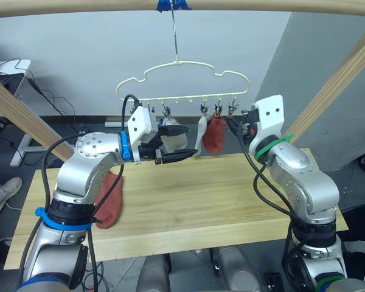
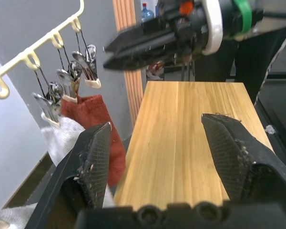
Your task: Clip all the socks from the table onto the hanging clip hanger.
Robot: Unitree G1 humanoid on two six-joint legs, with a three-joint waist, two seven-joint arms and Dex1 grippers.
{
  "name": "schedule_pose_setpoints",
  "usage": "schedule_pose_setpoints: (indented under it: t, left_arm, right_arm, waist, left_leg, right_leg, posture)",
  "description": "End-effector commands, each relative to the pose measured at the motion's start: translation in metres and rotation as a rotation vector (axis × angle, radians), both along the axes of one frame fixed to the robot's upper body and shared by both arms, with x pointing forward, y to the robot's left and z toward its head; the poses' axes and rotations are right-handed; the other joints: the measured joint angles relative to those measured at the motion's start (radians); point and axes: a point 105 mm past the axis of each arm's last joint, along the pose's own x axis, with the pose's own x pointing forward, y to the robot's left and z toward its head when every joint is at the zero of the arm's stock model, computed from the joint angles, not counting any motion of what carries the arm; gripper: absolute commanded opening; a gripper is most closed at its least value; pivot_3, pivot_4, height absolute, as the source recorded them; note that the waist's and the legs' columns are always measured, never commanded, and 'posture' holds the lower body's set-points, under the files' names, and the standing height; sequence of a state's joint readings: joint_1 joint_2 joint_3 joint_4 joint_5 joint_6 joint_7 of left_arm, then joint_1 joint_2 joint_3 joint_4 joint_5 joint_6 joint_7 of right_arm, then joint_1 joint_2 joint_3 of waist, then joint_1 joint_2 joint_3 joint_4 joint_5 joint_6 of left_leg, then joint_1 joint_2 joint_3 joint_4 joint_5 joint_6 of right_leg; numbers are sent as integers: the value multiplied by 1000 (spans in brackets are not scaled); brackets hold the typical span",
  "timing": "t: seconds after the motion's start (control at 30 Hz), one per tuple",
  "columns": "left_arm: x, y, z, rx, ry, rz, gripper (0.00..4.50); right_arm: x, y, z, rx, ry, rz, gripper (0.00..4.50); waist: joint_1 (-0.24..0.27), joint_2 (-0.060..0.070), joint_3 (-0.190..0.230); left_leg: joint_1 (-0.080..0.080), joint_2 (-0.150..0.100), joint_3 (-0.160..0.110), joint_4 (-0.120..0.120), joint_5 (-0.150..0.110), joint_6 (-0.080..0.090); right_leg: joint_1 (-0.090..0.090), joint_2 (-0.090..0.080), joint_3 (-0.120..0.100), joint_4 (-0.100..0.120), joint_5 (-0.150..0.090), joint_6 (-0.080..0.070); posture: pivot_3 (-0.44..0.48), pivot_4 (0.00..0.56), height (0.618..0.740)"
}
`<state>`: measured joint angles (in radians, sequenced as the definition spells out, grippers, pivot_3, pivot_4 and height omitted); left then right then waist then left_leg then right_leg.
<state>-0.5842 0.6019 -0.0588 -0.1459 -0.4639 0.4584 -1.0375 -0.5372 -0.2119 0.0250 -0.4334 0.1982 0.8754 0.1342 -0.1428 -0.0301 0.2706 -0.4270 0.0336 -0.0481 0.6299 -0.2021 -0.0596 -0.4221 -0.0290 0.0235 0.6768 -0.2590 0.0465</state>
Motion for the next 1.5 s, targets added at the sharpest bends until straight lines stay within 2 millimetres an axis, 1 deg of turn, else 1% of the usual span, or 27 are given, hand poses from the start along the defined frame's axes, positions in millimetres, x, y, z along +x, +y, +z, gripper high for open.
schedule_pose_setpoints:
  t: [0.03, 0.33, 0.57, 1.07, 1.3, 1.5]
  left_arm:
    - [-2, -3, 15, -17, -58, -13, 3344]
    - [2, -3, 21, -31, -80, 6, 3344]
    - [6, -3, 22, -38, -91, 27, 3344]
    - [10, -4, 20, -43, -99, 31, 3344]
    - [11, -5, 19, -42, -101, 34, 3344]
    - [11, -5, 18, -38, -100, 35, 3344]
  right_arm:
    - [4, 3, 14, 10, -63, -24, 2215]
    - [15, 8, 20, 37, -84, -32, 2215]
    - [23, 6, 23, 68, -97, -90, 2215]
    - [20, 13, 22, 223, -67, -230, 2215]
    - [18, 23, 23, 239, -62, -200, 2215]
    - [19, 27, 21, 242, -52, -187, 2215]
  waist:
    - [0, 0, 0]
    - [1, 0, 0]
    - [1, 0, 0]
    - [1, 0, 0]
    - [0, 0, 0]
    - [1, 0, 0]
  left_leg:
    - [0, 0, 0, 0, 0, 0]
    - [0, 0, 0, 0, 0, 0]
    - [0, 0, 0, 0, 0, 0]
    - [0, 0, 0, 0, 0, 0]
    - [0, 0, 0, 0, 0, 0]
    - [0, 0, 0, 0, 0, 0]
  right_leg:
    - [0, 0, 0, 0, 0, 0]
    - [0, 0, 0, 0, 0, 0]
    - [0, 0, 0, 1, 0, 0]
    - [-1, 0, 0, 2, 2, -4]
    - [-1, 0, 0, 2, 2, -4]
    - [-1, 0, 0, 2, 3, -4]
  posture:
    - [-221, 241, 740]
    - [-216, 236, 740]
    - [-217, 233, 740]
    - [-229, 224, 740]
    - [-230, 224, 740]
    - [-225, 225, 740]
